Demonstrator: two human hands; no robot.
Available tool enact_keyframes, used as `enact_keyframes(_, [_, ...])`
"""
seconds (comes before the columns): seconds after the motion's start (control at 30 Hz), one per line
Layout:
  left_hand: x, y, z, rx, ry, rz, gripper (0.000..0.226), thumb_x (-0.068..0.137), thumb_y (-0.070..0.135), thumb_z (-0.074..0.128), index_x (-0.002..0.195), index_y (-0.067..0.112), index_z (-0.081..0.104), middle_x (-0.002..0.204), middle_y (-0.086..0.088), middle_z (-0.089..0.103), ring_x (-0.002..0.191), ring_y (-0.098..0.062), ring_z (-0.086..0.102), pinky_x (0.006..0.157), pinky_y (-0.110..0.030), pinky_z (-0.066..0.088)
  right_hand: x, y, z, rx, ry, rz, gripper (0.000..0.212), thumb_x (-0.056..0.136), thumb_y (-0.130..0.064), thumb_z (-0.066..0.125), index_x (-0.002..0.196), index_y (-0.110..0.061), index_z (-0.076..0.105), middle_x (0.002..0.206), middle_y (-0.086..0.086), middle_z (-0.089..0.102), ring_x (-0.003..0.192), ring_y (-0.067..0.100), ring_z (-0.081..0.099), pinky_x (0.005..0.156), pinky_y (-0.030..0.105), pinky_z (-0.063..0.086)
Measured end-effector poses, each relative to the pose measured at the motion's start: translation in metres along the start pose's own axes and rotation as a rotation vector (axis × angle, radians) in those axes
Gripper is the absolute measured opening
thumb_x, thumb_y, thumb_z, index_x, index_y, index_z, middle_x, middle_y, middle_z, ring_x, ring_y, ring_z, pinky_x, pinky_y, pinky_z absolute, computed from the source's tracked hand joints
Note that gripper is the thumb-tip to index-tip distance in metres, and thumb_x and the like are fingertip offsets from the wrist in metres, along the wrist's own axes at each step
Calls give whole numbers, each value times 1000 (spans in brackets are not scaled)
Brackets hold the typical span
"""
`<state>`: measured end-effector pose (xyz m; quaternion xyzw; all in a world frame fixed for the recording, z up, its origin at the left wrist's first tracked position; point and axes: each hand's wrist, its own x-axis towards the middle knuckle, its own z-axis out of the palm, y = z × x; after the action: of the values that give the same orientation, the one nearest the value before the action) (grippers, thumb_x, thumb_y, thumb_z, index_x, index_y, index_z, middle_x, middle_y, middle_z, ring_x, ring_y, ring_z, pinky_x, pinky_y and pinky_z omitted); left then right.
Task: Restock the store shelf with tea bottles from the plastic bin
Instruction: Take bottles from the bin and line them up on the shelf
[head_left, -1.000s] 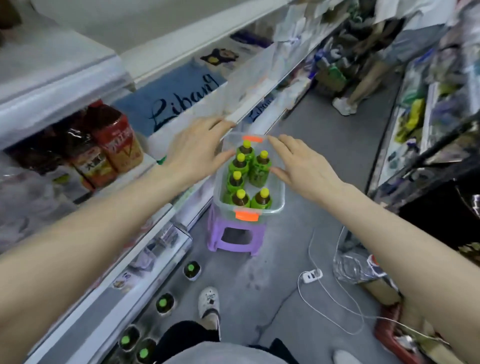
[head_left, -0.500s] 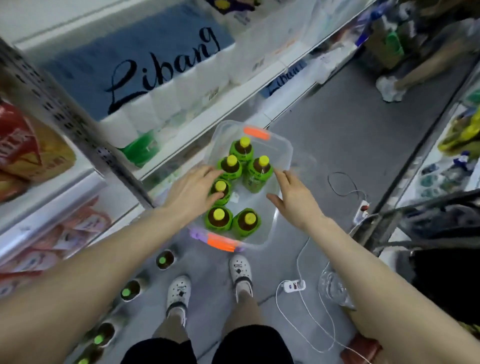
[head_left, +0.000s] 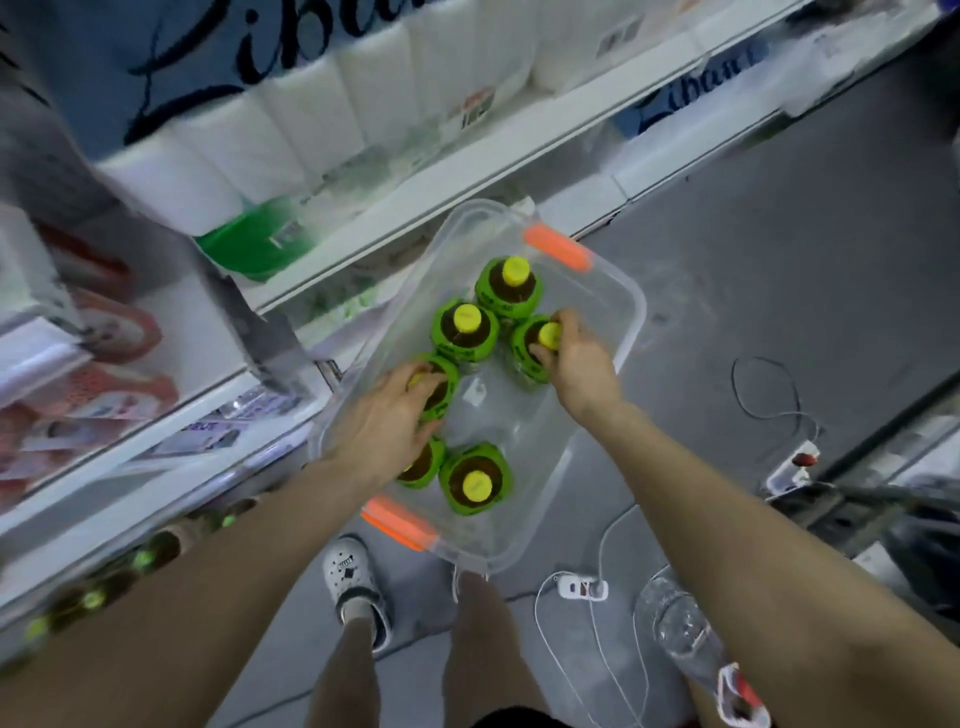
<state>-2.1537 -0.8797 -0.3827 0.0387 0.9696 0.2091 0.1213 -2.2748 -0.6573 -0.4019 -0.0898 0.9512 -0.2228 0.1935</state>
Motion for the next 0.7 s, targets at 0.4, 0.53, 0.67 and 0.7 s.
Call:
enact_keyframes(0.4, [5,34,-44,-300,-37,-51,78,83,34,75,150,20,37,153,-5,37,137,-22,39,111,-32,32,-53,-36,-102,-119,19,-465,41,99,-35,51,123,-2,48,94,19,65,80,41,61,62,33,35])
enact_keyframes(0.53, [11,54,-84,-746,-236,-83,97,73,28,85,152,26,29,147,6,47,131,-6,47,110,-24,37,-62,-76,-139,49,-100,-528,41,99,-41,45,123,-9,48,96,9,65,86,27,59,69,29,35])
enact_keyframes(0.67, [1,48,-114,-1013,-396,-190,82,64,22,88,135,29,48,120,10,69,111,-7,65,97,-27,51,-51,-97,-137,211,-213,-525,37,98,-45,44,117,-14,51,97,1,62,88,17,58,80,36,47])
enact_keyframes(0.7, [-3,45,-114,-1017,-369,-222,78,62,21,89,130,29,52,116,10,70,108,-6,66,95,-27,52,-46,-98,-130,274,-253,-520,39,97,-49,44,116,-16,53,98,0,62,90,17,59,81,34,49])
